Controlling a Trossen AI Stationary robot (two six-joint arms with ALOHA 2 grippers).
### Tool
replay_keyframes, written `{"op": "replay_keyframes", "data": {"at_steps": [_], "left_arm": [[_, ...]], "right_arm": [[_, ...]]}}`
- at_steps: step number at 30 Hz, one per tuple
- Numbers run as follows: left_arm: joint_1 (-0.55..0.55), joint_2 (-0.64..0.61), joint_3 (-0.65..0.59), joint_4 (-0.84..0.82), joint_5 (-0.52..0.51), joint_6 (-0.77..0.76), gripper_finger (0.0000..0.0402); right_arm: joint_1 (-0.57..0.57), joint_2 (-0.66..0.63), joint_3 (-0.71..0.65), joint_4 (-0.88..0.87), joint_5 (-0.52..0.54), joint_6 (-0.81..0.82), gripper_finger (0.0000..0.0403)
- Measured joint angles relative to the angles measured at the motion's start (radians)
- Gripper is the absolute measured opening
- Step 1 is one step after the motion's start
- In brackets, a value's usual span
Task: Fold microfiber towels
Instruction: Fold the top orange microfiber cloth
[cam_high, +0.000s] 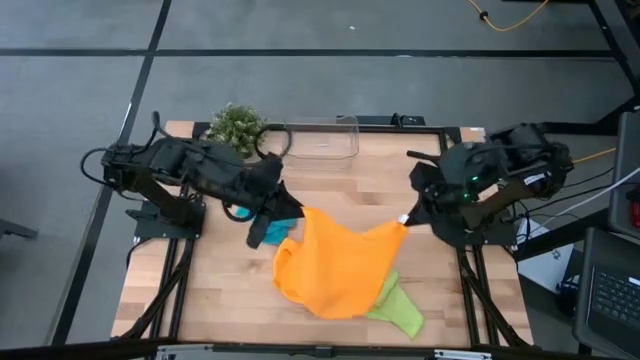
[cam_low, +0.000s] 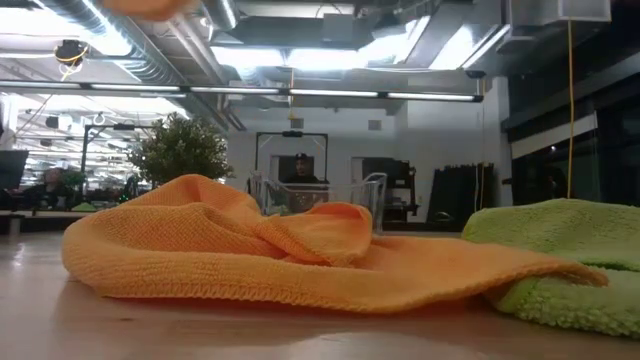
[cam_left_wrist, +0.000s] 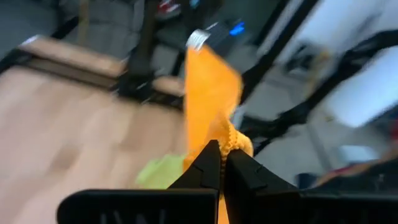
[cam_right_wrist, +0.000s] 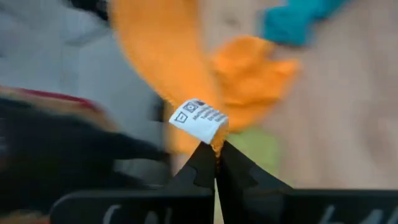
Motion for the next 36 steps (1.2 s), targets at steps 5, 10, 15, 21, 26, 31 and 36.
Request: {"op": "replay_keyframes", "data": {"at_steps": [5, 10, 15, 21, 26, 31, 36], "left_arm": [[0.079, 0.042, 0.000, -0.209, -0.046, -0.011, 0.0000], [0.166, 0.129, -0.001, -0.365, -0.056, 0.035, 0.0000], [0.248, 0.188, -0.001, -0.442, -0.132, 0.136, 0.0000], [0.352, 0.243, 0.000, -0.442, -0.188, 0.274, 0.0000], [0.424, 0.321, 0.000, -0.459, -0.179, 0.364, 0.0000], [0.466, 0.389, -0.001, -0.464, -0.174, 0.412, 0.0000], [0.487, 0.399, -0.001, -0.464, -0.183, 0.430, 0.0000]], "right_arm": [[-0.059, 0.035, -0.060, -0.005, 0.121, -0.122, 0.0002], [-0.136, 0.057, -0.232, -0.031, 0.239, -0.217, 0.0002], [-0.244, 0.049, -0.415, -0.036, 0.441, -0.249, 0.0002], [-0.348, 0.048, -0.514, -0.023, 0.538, -0.293, 0.0002], [-0.396, 0.048, -0.532, -0.020, 0.569, -0.325, 0.0002], [-0.435, 0.048, -0.532, -0.012, 0.581, -0.354, 0.0002], [-0.468, 0.048, -0.532, 0.030, 0.580, -0.393, 0.0002]]}}
